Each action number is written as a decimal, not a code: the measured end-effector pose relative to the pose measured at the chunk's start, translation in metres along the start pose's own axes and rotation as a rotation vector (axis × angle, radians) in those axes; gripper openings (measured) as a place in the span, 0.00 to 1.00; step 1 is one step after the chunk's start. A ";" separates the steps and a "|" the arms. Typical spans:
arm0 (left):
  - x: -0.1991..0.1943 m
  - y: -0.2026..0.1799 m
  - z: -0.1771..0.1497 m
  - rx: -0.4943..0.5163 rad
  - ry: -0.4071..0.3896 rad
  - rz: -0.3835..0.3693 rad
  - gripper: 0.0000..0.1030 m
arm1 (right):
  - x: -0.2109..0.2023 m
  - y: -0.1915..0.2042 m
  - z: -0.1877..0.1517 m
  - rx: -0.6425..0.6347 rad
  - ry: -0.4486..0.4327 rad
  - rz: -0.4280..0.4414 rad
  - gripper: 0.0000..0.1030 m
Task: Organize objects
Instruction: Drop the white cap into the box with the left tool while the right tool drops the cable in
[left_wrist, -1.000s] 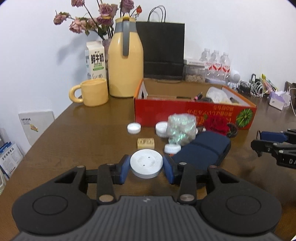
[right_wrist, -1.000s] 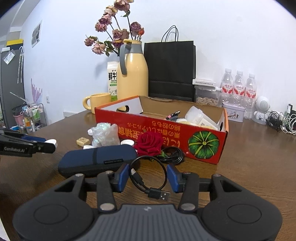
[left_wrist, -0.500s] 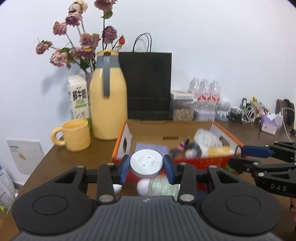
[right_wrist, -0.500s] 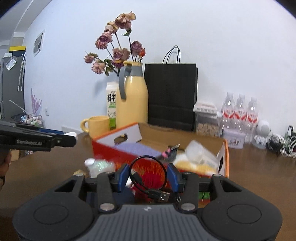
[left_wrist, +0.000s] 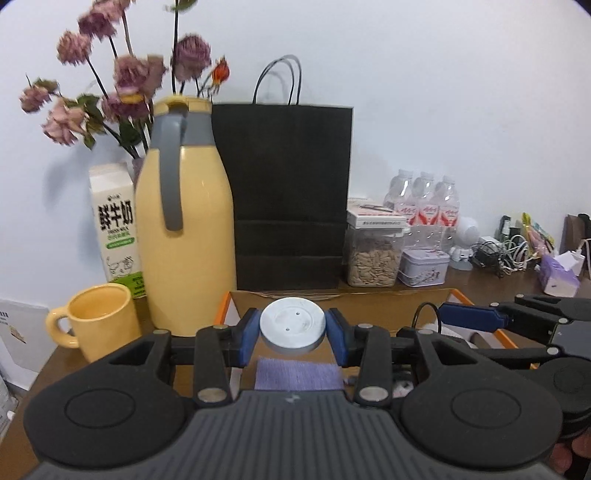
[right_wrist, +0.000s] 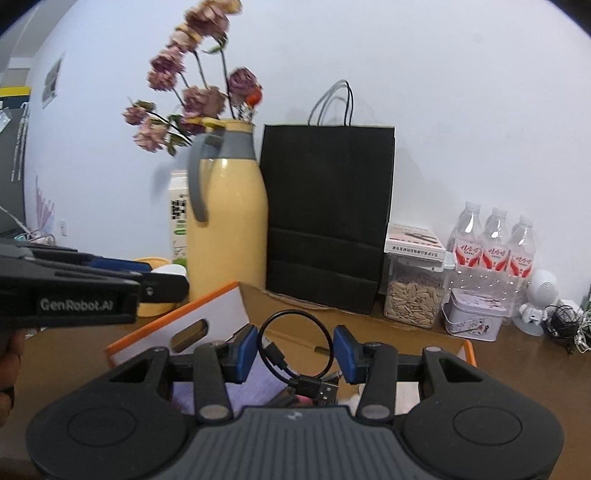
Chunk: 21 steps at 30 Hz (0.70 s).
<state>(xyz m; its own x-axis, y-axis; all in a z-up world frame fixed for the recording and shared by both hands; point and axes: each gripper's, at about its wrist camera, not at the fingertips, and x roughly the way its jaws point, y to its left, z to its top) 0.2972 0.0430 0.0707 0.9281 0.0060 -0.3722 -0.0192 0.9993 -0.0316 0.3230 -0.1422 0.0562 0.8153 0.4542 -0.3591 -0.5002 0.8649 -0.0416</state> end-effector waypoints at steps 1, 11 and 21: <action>0.009 0.002 0.000 -0.005 0.008 -0.001 0.39 | 0.008 -0.001 0.000 0.007 0.006 -0.004 0.43; 0.053 0.012 -0.009 0.047 0.082 -0.072 0.49 | 0.043 -0.011 -0.017 0.014 0.065 -0.046 0.44; 0.054 0.017 -0.008 0.027 0.062 -0.048 1.00 | 0.037 -0.017 -0.022 0.037 0.065 -0.042 1.00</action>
<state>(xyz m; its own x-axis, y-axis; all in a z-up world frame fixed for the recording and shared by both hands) 0.3435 0.0600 0.0423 0.9031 -0.0437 -0.4272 0.0357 0.9990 -0.0266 0.3554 -0.1444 0.0234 0.8140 0.4037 -0.4176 -0.4540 0.8907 -0.0238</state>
